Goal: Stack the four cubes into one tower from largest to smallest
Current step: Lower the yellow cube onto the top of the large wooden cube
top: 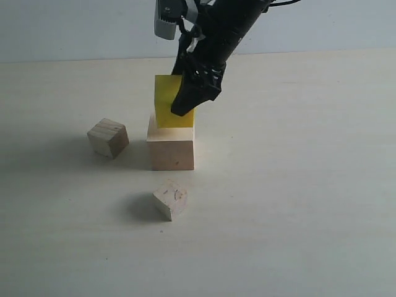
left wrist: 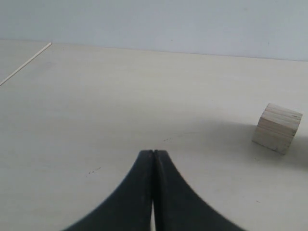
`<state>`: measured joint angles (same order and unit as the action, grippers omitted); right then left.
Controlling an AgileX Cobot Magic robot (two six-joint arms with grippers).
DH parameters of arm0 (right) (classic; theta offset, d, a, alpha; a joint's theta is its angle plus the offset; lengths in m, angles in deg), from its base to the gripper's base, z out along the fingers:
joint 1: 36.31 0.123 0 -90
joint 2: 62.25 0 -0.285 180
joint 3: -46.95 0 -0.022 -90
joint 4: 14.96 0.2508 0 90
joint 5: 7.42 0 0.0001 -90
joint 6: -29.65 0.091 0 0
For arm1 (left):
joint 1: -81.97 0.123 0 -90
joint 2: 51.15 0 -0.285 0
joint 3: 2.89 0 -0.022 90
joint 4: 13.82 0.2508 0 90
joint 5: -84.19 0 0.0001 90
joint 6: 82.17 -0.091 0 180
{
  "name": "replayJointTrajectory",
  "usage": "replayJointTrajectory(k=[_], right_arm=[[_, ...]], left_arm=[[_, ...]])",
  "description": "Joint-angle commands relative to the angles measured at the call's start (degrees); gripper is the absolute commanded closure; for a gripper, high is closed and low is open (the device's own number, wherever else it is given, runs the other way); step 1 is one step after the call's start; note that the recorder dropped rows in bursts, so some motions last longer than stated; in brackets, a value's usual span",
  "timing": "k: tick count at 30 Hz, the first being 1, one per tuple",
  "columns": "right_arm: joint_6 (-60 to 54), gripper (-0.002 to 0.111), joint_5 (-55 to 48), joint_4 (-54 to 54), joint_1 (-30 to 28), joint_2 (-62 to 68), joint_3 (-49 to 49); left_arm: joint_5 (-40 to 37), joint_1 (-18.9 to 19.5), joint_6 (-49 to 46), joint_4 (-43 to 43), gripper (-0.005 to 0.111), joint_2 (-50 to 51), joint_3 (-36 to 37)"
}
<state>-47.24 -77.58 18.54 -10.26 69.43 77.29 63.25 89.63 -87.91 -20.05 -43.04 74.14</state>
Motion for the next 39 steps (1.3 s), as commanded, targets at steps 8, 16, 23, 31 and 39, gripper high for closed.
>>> replayJointTrajectory(k=[8, 16, 23, 31, 39], right_arm=[[0.43, 0.108, 0.20, 0.57, -0.01, -0.11, 0.15], [0.02, 0.108, 0.20, 1.22, 0.13, -0.11, 0.15], [0.28, 0.108, 0.20, -0.68, 0.95, 0.54, 0.15], [0.27, 0.108, 0.20, -1.12, 1.21, 1.13, 0.15], [6.44, 0.108, 1.16, -4.24, 1.21, 1.13, 0.36]], left_arm=[[0.62, -0.38, 0.02, 0.12, 0.107, -0.32, 0.19], [0.62, -0.38, 0.02, 0.12, 0.107, -0.32, 0.19], [0.62, -0.38, 0.02, 0.12, 0.107, -0.32, 0.19], [0.62, -0.38, 0.02, 0.12, 0.107, -0.32, 0.19], [0.62, -0.38, 0.02, 0.12, 0.107, -0.32, 0.19]])
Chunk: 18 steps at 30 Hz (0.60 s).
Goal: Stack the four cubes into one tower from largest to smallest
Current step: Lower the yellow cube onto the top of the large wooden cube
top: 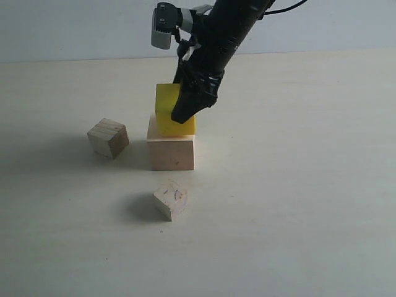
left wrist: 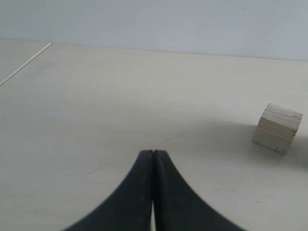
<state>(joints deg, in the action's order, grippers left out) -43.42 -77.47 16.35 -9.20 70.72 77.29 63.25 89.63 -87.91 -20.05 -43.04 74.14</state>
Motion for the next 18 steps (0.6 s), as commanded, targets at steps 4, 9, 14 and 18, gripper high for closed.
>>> replayJointTrajectory(k=[4, 9, 14, 18], right_arm=[[3.08, 0.108, 1.16, -1.34, 0.15, -0.16, 0.36], [2.83, 0.108, 1.45, 0.07, 0.15, -0.16, 0.36], [0.56, 0.108, 1.45, 1.47, 0.15, -0.16, 0.36], [-0.90, 0.108, 1.45, 2.28, 0.15, -0.16, 0.36]], left_arm=[[0.62, -0.38, 0.02, 0.12, 0.107, -0.32, 0.19], [0.62, -0.38, 0.02, 0.12, 0.107, -0.32, 0.19], [0.62, -0.38, 0.02, 0.12, 0.107, -0.32, 0.19], [0.62, -0.38, 0.02, 0.12, 0.107, -0.32, 0.19]])
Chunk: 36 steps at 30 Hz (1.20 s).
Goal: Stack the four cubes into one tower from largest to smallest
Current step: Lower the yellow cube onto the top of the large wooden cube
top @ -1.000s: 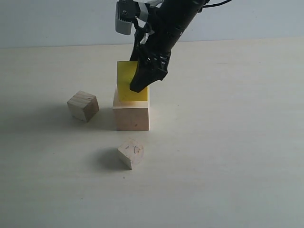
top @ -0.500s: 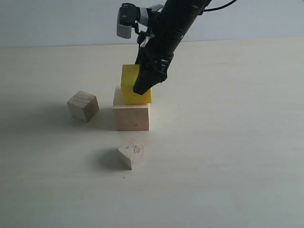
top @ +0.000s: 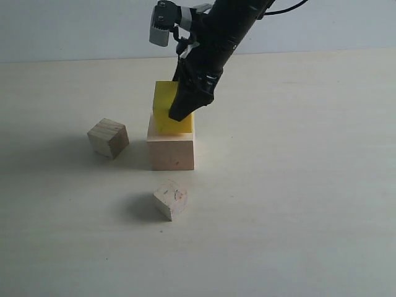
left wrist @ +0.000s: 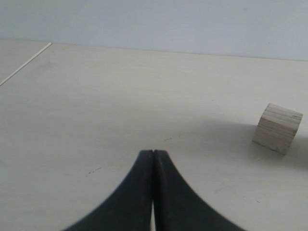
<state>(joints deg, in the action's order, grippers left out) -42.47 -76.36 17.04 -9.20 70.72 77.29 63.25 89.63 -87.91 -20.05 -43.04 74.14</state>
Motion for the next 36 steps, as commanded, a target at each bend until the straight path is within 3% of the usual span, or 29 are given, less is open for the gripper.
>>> replayJointTrajectory(k=[1, 30, 36], right_arm=[[-2.00, 0.108, 0.34, 1.60, 0.15, -0.16, 0.36], [-5.93, 0.108, 0.34, 2.37, 0.15, 0.82, 0.36], [-4.28, 0.096, 0.34, 2.37, 0.15, 0.82, 0.36]], left_arm=[[0.62, -0.38, 0.02, 0.12, 0.107, -0.32, 0.19], [0.62, -0.38, 0.02, 0.12, 0.107, -0.32, 0.19], [0.62, -0.38, 0.02, 0.12, 0.107, -0.32, 0.19]])
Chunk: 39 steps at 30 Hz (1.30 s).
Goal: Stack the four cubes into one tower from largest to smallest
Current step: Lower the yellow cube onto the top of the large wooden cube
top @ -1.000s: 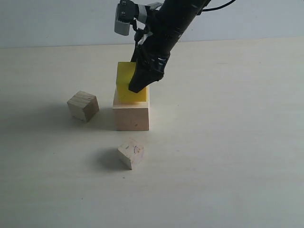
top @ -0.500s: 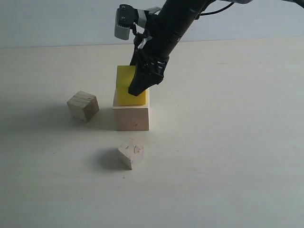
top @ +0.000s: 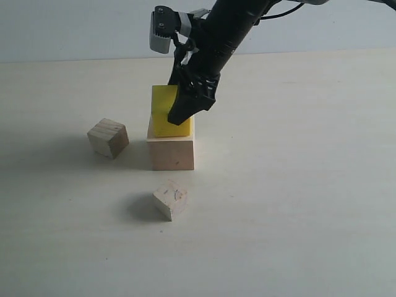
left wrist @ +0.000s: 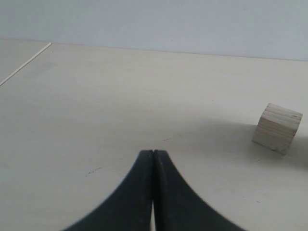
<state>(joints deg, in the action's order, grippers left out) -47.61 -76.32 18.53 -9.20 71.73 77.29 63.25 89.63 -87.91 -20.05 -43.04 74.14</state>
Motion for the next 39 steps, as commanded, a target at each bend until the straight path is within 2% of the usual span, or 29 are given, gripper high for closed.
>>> replayJointTrajectory(k=[1, 9, 14, 39], right_arm=[[0.87, 0.093, 0.30, 0.87, 0.15, -0.19, 0.36], [0.87, 0.060, 2.16, 0.87, 0.15, -0.19, 0.36], [0.87, 0.046, 4.49, 0.98, 0.15, -0.19, 0.36], [1.89, 0.045, 0.79, 0.83, 0.15, -0.19, 0.24]], left_arm=[[0.62, -0.38, 0.02, 0.12, 0.107, -0.32, 0.19], [0.62, -0.38, 0.02, 0.12, 0.107, -0.32, 0.19], [0.62, -0.38, 0.02, 0.12, 0.107, -0.32, 0.19], [0.62, -0.38, 0.02, 0.12, 0.107, -0.32, 0.19]])
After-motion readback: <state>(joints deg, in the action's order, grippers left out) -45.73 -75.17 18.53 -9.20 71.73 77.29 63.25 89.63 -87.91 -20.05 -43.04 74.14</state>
